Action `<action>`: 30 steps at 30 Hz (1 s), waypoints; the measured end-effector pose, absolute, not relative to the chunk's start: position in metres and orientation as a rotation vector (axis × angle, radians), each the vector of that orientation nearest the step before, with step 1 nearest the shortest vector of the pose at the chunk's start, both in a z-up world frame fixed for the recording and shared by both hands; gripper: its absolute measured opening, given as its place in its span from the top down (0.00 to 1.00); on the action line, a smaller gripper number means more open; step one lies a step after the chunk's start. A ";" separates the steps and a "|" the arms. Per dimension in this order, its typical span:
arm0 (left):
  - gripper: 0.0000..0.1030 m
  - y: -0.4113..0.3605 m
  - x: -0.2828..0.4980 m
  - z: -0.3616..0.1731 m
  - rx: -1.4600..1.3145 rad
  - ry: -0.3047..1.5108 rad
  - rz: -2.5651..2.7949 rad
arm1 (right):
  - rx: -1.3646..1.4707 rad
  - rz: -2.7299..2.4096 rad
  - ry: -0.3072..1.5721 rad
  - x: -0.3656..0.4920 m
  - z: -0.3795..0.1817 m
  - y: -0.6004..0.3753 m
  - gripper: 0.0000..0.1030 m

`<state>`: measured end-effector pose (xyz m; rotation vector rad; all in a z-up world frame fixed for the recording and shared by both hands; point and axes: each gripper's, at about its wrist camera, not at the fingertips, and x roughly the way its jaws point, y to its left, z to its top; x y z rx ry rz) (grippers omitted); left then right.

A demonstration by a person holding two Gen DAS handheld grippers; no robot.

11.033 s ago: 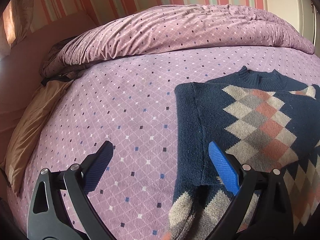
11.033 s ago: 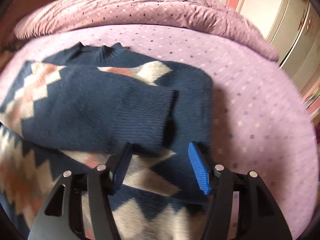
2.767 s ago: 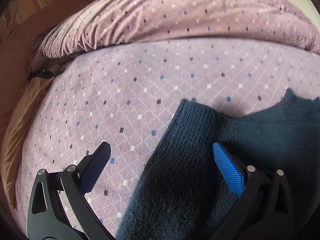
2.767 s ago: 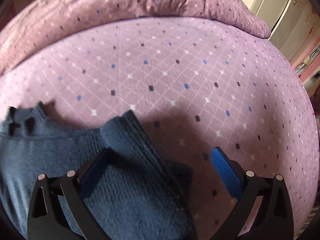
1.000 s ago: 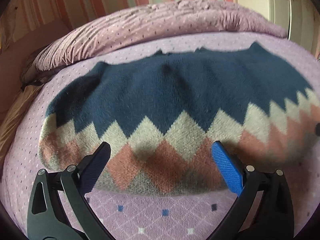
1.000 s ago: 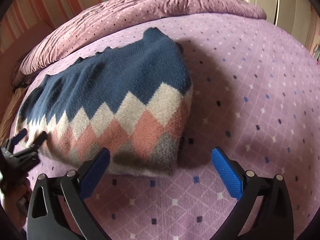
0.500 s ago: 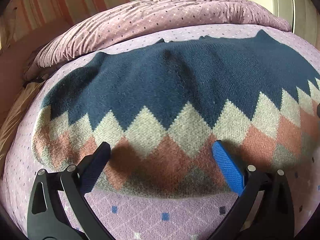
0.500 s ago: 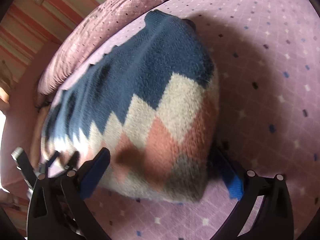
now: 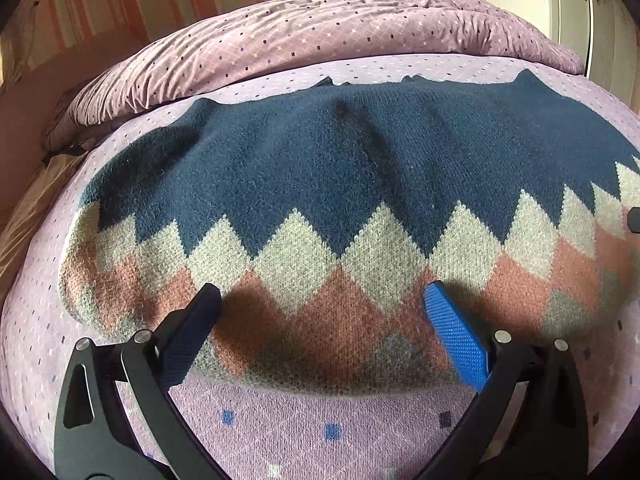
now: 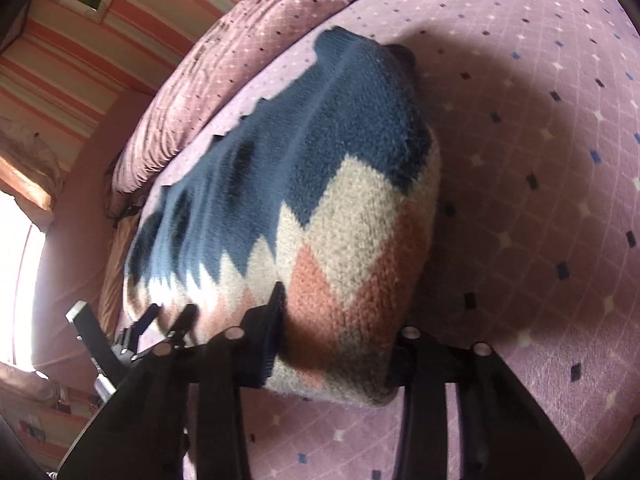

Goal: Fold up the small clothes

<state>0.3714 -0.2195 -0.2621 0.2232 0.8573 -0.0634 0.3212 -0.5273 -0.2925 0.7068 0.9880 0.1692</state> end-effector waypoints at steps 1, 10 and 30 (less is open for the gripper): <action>0.03 -0.219 0.371 -0.262 0.217 0.859 -0.064 | 0.699 0.176 0.977 0.320 -0.289 -0.527 0.72; 0.03 -0.201 0.367 -0.250 0.137 0.873 -0.069 | 0.610 0.237 0.859 0.323 -0.226 -0.505 0.76; 0.03 -0.002 0.362 -0.170 0.019 0.754 0.085 | 0.287 0.419 0.761 0.380 -0.121 -0.260 0.78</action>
